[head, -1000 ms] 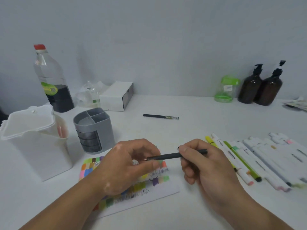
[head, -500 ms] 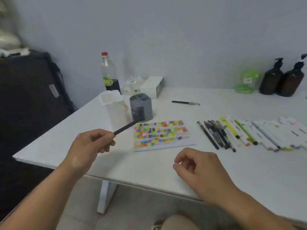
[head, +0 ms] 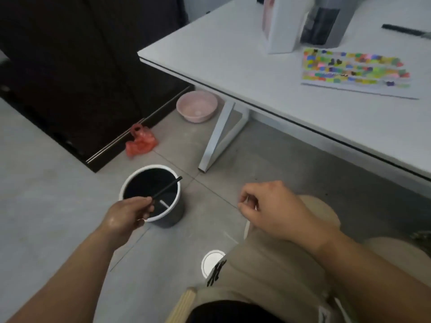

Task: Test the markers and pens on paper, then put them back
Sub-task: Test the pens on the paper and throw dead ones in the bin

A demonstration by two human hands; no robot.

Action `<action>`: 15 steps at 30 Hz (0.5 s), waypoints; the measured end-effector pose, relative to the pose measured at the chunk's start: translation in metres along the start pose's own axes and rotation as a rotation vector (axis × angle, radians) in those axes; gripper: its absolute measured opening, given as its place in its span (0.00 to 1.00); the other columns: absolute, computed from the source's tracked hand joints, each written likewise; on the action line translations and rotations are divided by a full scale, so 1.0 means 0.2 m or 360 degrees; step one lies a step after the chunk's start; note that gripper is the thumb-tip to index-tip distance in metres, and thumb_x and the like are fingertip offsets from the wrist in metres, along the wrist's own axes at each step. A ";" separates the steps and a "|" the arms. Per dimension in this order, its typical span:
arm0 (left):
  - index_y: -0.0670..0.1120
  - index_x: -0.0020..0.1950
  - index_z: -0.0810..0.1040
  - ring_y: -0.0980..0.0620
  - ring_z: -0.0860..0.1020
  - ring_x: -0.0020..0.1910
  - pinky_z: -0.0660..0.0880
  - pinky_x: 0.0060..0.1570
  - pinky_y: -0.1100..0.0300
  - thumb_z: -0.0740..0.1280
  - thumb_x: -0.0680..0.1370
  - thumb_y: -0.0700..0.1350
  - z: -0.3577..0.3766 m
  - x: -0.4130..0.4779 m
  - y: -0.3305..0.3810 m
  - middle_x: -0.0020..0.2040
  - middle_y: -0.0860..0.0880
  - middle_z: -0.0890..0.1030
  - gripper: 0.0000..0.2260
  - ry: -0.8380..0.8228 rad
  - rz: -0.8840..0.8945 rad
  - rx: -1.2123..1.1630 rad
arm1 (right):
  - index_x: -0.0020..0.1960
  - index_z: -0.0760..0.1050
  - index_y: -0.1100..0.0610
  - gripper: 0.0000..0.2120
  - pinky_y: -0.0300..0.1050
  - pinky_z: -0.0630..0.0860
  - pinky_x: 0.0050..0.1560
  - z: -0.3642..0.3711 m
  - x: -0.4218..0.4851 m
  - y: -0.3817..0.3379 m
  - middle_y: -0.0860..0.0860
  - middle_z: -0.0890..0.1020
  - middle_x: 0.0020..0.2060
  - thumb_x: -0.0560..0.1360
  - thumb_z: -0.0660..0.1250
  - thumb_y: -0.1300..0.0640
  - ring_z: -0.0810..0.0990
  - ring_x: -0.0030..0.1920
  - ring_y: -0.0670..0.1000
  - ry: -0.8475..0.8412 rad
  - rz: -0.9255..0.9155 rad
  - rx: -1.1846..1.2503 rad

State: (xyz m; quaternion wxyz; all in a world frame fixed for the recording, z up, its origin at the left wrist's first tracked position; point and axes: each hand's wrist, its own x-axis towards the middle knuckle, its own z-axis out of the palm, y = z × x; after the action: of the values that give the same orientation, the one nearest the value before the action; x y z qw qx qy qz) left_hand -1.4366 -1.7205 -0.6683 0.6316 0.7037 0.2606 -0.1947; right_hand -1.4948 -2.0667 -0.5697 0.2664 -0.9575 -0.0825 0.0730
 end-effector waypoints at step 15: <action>0.44 0.41 0.78 0.54 0.78 0.31 0.68 0.31 0.62 0.69 0.78 0.40 0.09 0.69 -0.46 0.36 0.48 0.82 0.06 0.0621 -0.0724 0.0039 | 0.40 0.80 0.45 0.06 0.32 0.73 0.36 0.34 0.15 0.30 0.39 0.83 0.31 0.74 0.74 0.52 0.81 0.36 0.40 -0.0234 0.0330 0.0304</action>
State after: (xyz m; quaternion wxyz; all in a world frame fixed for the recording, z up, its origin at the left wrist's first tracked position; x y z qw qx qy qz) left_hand -1.3823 -1.7156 -0.8259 0.5012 0.6590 0.5257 -0.1955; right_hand -1.4704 -2.0774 -0.6612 0.3404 -0.9233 0.0048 0.1776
